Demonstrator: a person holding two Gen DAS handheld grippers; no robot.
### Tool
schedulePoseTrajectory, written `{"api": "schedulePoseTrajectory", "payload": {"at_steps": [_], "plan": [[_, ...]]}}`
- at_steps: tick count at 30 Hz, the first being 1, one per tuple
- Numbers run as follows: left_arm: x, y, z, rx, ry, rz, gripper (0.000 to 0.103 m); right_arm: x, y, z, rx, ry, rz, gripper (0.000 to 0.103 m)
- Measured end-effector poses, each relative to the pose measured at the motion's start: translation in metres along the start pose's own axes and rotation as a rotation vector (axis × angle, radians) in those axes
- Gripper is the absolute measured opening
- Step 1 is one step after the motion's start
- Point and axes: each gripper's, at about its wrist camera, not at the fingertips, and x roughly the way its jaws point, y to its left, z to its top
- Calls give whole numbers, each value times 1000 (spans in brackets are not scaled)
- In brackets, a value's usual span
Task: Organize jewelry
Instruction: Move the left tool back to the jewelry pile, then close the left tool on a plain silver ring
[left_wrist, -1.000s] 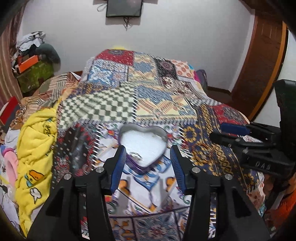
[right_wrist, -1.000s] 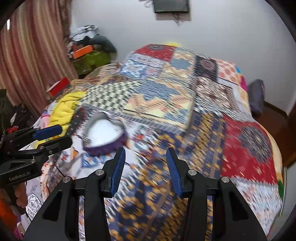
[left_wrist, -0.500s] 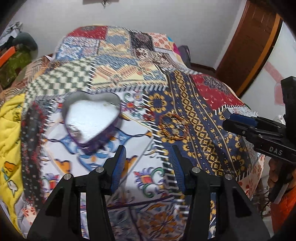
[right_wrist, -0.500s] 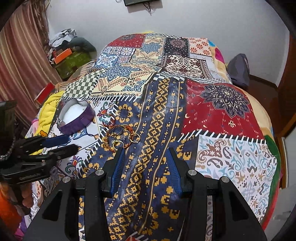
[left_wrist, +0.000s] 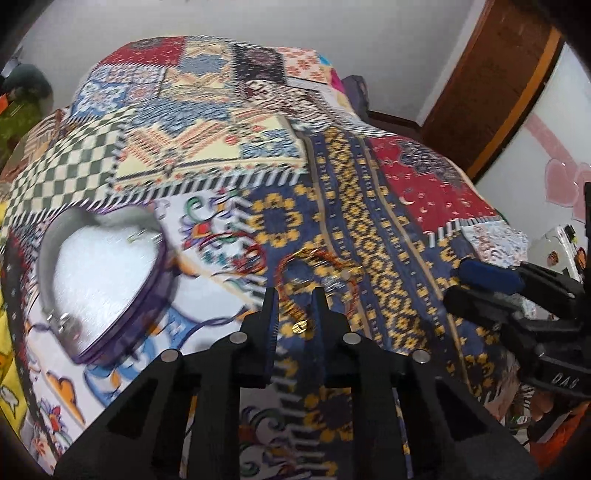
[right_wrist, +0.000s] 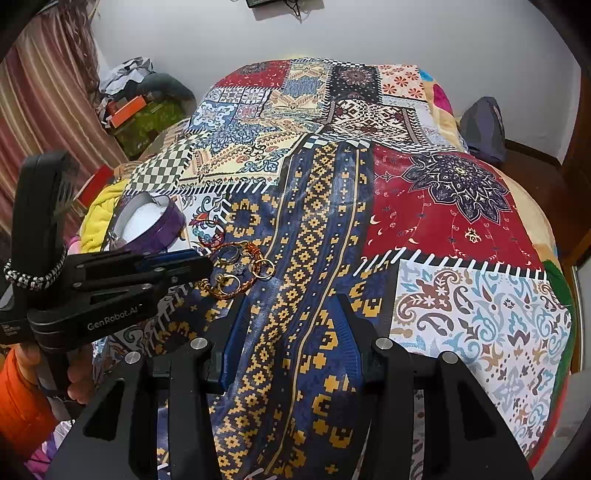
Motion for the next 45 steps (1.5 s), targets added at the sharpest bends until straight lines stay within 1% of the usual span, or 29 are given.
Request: {"api": "schedulePoseTrajectory", "payload": {"at_steps": [5,8,12,18,20,23,29,30,31,35,39,45], "plan": [[14,-6,6,7,22,-10,17,3,1,1,-6,3,10,42],[25,-4,9,0,47,13,17,3,1,1,-8,2,16,42],[28,-7,12,16,36,50,17,6,1,1,-6,5,20,42],[33,-4,19,8,46,55,17,6,-1,1,1,3,27,42],[35,-3,22,2,46,58,21,6,-2,2,3,3,27,42],[38,-1,27,4,46,61,24,7,-2,2,5,2,28,42],[48,1,32,9,44,70,24,9,-2,3,9,2,27,42],[49,1,32,13,41,74,23,9,-1,3,10,3,28,42],[49,1,31,16,38,78,20,9,-1,4,12,4,30,42],[41,3,27,11,26,59,21,11,4,6,-1,0,31,42],[17,9,20,-7,-14,41,21,13,12,9,-28,-12,31,42],[-16,25,10,-23,-58,40,21,26,31,21,-61,-15,68,42]]}}
